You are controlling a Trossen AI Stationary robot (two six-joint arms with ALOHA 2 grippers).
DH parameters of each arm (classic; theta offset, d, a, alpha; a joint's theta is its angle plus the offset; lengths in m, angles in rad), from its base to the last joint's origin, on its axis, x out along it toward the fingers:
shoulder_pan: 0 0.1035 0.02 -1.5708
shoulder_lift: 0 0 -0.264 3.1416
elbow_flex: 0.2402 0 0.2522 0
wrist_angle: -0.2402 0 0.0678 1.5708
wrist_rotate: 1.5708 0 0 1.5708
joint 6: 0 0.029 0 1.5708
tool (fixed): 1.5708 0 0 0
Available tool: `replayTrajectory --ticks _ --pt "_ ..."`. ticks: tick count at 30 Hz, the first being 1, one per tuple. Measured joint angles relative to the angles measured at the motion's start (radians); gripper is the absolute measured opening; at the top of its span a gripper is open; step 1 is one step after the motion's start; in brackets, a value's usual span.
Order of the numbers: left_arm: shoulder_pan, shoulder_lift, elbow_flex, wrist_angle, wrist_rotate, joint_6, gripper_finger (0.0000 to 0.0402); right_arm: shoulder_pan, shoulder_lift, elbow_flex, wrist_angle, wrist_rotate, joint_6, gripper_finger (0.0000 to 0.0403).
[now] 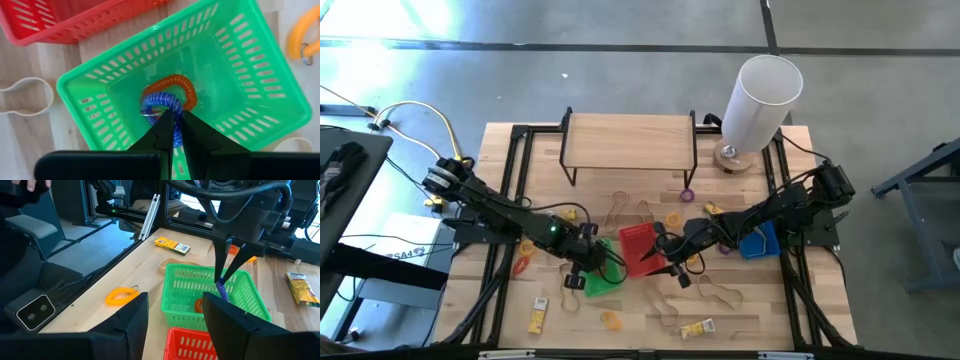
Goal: Pick & Place Office Desk Supplies
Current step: Put the violet spring keychain into the green bin
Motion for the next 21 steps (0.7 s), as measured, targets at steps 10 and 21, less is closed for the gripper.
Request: replayTrajectory --ticks 10,21 --pt "0.0 0.082 0.0 0.009 -0.003 -0.001 0.0022 0.0 0.0 0.0 0.0 0.0 0.0 0.0174" --pt "0.0 0.073 0.0 0.063 -0.026 -0.065 0.0033 0.0 0.0 0.0 0.0 0.0 0.0 0.0174"
